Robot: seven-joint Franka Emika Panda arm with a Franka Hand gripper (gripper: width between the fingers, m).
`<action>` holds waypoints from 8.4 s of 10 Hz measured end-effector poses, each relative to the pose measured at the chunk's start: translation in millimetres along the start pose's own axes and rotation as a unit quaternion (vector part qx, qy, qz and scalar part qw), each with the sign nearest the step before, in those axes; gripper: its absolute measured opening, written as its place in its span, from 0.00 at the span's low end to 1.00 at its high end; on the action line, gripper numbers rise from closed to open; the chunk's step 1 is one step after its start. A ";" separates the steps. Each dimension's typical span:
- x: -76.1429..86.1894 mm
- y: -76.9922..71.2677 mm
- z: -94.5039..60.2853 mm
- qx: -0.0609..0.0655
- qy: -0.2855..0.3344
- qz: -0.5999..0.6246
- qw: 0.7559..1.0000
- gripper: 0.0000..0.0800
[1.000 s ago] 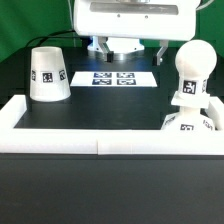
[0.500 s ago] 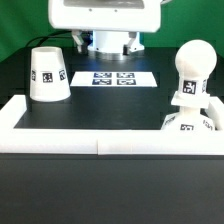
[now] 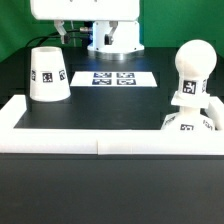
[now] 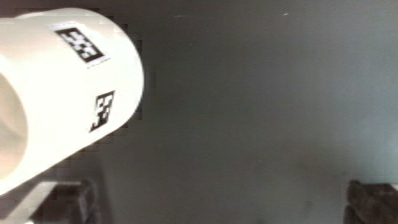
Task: Assemble lamp
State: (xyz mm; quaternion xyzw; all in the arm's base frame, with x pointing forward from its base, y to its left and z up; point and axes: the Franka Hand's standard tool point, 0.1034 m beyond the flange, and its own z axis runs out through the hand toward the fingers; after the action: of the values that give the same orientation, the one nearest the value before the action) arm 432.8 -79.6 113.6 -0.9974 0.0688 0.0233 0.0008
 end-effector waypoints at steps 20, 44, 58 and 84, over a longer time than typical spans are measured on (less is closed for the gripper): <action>-26.8 54.8 37.0 -0.006 -0.012 -0.086 0.996 0.38; 27.9 -78.8 -55.6 0.054 -0.029 -0.129 0.990 0.06; 107.4 -172.8 -122.8 0.056 -0.020 -0.127 0.990 0.06; 106.4 -198.2 -57.2 0.041 -0.029 -0.095 0.994 0.84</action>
Offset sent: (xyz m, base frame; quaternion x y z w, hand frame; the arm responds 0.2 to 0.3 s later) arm -0.0318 -0.0301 -0.0052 0.0015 0.0184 -0.0899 0.9958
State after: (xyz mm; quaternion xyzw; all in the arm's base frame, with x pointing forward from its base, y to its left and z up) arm 567.9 101.8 165.5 -0.9974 -0.0258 0.0493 0.0461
